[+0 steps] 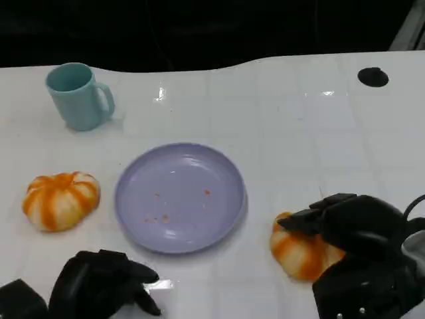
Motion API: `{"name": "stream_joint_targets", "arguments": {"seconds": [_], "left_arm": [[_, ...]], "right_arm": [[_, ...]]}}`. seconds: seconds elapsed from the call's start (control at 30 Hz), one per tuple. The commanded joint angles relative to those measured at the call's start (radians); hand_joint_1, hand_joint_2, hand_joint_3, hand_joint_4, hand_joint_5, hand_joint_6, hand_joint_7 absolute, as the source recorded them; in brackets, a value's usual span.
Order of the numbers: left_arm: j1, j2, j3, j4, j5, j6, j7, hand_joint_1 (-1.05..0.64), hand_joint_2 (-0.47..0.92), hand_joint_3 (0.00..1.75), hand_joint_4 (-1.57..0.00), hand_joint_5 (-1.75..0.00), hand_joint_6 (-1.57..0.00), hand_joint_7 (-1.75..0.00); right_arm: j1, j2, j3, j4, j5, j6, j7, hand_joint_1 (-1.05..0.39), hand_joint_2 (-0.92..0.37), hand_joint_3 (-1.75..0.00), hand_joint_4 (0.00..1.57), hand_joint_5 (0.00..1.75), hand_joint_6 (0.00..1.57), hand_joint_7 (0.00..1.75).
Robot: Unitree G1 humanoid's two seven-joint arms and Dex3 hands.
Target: Grasp the bread from the table and place it into the plate.
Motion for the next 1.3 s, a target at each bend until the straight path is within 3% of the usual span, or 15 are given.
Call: {"name": "stream_joint_targets", "arguments": {"seconds": [0.03,0.17,0.33,0.47,0.57,0.63,0.7,0.77,0.83,0.9,0.93,1.0,1.1,1.2,1.3], "left_arm": [[0.01,0.016,0.004,-0.014,-0.002,-0.005,0.002,-1.05,0.87,0.0,-1.47,-0.67,-1.57,-0.18],[0.01,0.018,0.002,-0.016,-0.004,0.001,-0.002,-1.05,0.87,0.0,-1.47,-0.67,-1.57,-0.18],[0.011,0.017,-0.001,-0.024,0.001,0.002,0.004,-1.05,0.87,0.0,-1.46,-0.66,-1.57,-0.17],[0.012,0.014,-0.001,-0.025,0.002,0.002,0.008,-1.05,0.87,0.0,-1.47,-0.67,-1.57,-0.18],[0.012,0.012,0.0,-0.026,-0.001,0.002,0.006,-1.05,0.87,0.0,-1.47,-0.67,-1.57,-0.18],[0.014,0.011,0.0,-0.03,0.0,0.005,0.009,-1.05,0.87,0.0,-1.48,-0.66,-1.57,-0.17],[0.014,0.012,-0.001,-0.03,0.004,0.0,0.012,-1.05,0.87,0.0,-1.48,-0.66,-1.57,-0.17],[0.013,0.013,-0.001,-0.028,0.008,-0.005,0.015,-1.05,0.88,0.0,-1.48,-0.66,-1.57,-0.17],[0.012,0.013,0.0,-0.025,0.009,-0.005,0.015,-1.05,0.88,0.0,-1.48,-0.66,-1.57,-0.17],[0.01,0.013,0.001,-0.022,0.008,-0.007,0.013,-1.05,0.88,0.0,-1.48,-0.66,-1.57,-0.17],[0.009,0.013,0.001,-0.02,0.009,-0.009,0.013,-1.05,0.88,0.0,-1.48,-0.66,-1.57,-0.17],[0.009,0.014,0.001,-0.019,0.011,-0.012,0.014,-1.05,0.88,0.0,-1.48,-0.66,-1.57,-0.17],[0.01,0.013,0.001,-0.023,0.009,-0.002,0.017,-1.05,0.88,0.0,-1.49,-0.66,-1.57,-0.18],[0.011,0.014,0.0,-0.021,0.01,-0.008,0.014,-1.05,0.88,0.0,-1.49,-0.65,-1.57,-0.18],[0.01,0.014,0.0,-0.018,0.012,-0.013,0.016,-1.05,0.88,0.0,-1.49,-0.65,-1.57,-0.18]], "right_arm": [[-0.014,-0.011,0.01,0.032,-0.018,0.005,-0.036,-0.47,-0.85,-0.01,0.23,0.12,0.32,0.0],[-0.026,-0.007,0.022,0.067,-0.026,0.007,-0.053,-0.46,-0.87,-0.01,0.25,0.11,0.34,0.01],[-0.062,0.009,0.051,0.159,-0.029,-0.007,-0.088,-0.4,-0.9,-0.01,0.44,0.12,0.47,0.04],[-0.094,0.028,0.068,0.253,-0.012,-0.04,-0.14,-0.34,-0.91,0.0,0.74,0.12,0.63,0.05],[-0.113,0.048,0.072,0.338,0.004,-0.091,-0.233,-0.25,-0.9,0.0,1.04,0.19,0.85,0.08],[-0.124,0.061,0.069,0.393,0.022,-0.138,-0.308,-0.14,-0.91,-0.03,1.04,0.78,1.14,0.09],[-0.14,0.064,0.08,0.436,0.012,-0.167,-0.371,-0.11,-0.92,-0.11,0.98,1.25,1.31,0.12],[-0.153,0.068,0.088,0.474,0.002,-0.192,-0.433,-0.11,-0.91,-0.18,0.94,1.44,1.38,0.19],[-0.159,0.076,0.087,0.501,0.009,-0.207,-0.48,-0.13,-0.86,-0.32,0.89,1.61,1.17,0.68],[-0.163,0.085,0.084,0.525,0.012,-0.226,-0.543,-0.14,-0.79,-0.45,0.87,1.7,1.01,1.05],[-0.164,0.09,0.081,0.539,0.015,-0.241,-0.581,-0.14,-0.75,-0.5,0.87,1.72,0.98,1.12],[-0.169,0.099,0.077,0.567,0.021,-0.275,-0.651,-0.13,-0.56,-0.86,0.89,1.74,0.92,1.26],[-0.173,0.113,0.067,0.602,0.038,-0.33,-0.744,-0.11,-0.4,-1.14,0.9,1.75,0.86,1.44],[-0.176,0.126,0.061,0.624,0.046,-0.361,-0.814,-0.1,-0.32,-1.23,0.92,1.75,0.81,1.57],[-0.177,0.139,0.053,0.632,0.054,-0.392,-0.869,-0.1,-0.27,-1.27,0.96,1.75,0.83,1.57]]}}
